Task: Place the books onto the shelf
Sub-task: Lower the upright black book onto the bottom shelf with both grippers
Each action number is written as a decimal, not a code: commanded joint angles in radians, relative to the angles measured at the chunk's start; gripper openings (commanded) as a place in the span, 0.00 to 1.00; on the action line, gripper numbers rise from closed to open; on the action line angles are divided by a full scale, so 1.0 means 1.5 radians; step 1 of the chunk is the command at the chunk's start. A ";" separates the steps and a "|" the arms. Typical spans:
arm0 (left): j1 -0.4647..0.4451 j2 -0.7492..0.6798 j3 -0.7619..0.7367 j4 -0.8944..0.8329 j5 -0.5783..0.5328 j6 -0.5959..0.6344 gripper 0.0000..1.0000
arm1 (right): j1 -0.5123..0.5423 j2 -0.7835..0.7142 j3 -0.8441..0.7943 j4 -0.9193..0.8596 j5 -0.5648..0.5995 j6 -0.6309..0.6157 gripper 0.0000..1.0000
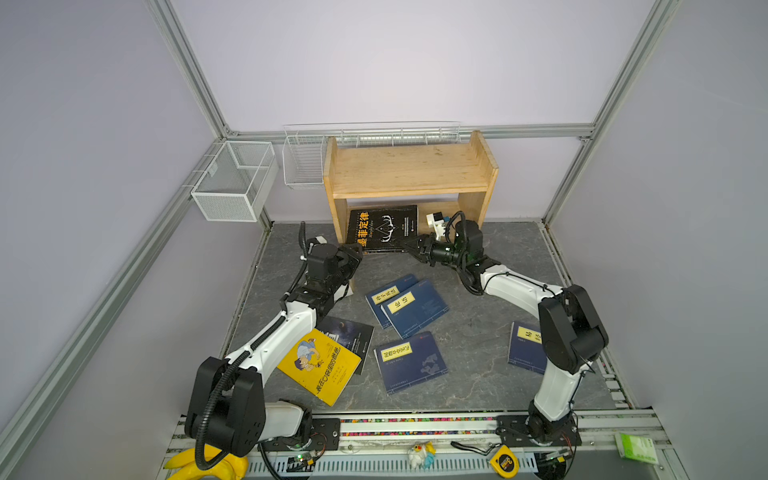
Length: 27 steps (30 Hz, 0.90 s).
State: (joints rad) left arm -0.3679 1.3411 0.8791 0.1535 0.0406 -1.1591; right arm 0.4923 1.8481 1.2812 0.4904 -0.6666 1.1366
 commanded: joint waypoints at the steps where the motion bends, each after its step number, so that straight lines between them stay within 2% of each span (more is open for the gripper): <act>1: 0.002 0.005 -0.006 0.084 -0.018 -0.023 0.36 | 0.002 0.016 0.018 0.002 0.007 -0.001 0.14; 4: 0.002 0.005 -0.011 0.093 -0.025 -0.028 0.30 | -0.001 0.020 0.022 -0.002 0.007 -0.002 0.16; 9: 0.003 0.002 -0.015 0.093 -0.029 -0.032 0.29 | -0.002 0.021 0.040 -0.053 0.030 -0.029 0.32; 15: 0.002 -0.004 -0.023 0.093 -0.031 -0.036 0.29 | 0.006 -0.009 0.085 -0.231 0.111 -0.153 0.49; 23: 0.002 -0.012 -0.032 0.089 -0.036 -0.038 0.36 | 0.020 -0.037 0.135 -0.450 0.280 -0.260 0.63; 25: 0.002 -0.017 -0.034 0.086 -0.036 -0.038 0.39 | 0.024 -0.043 0.137 -0.470 0.308 -0.282 0.63; 27: 0.002 -0.023 -0.035 0.081 -0.036 -0.034 0.46 | 0.027 -0.045 0.143 -0.488 0.334 -0.297 0.62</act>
State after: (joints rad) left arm -0.3695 1.3342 0.8368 0.2363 0.0223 -1.2118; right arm 0.5270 1.7908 1.4921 -0.0631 -0.3099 0.7818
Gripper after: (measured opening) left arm 0.433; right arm 0.623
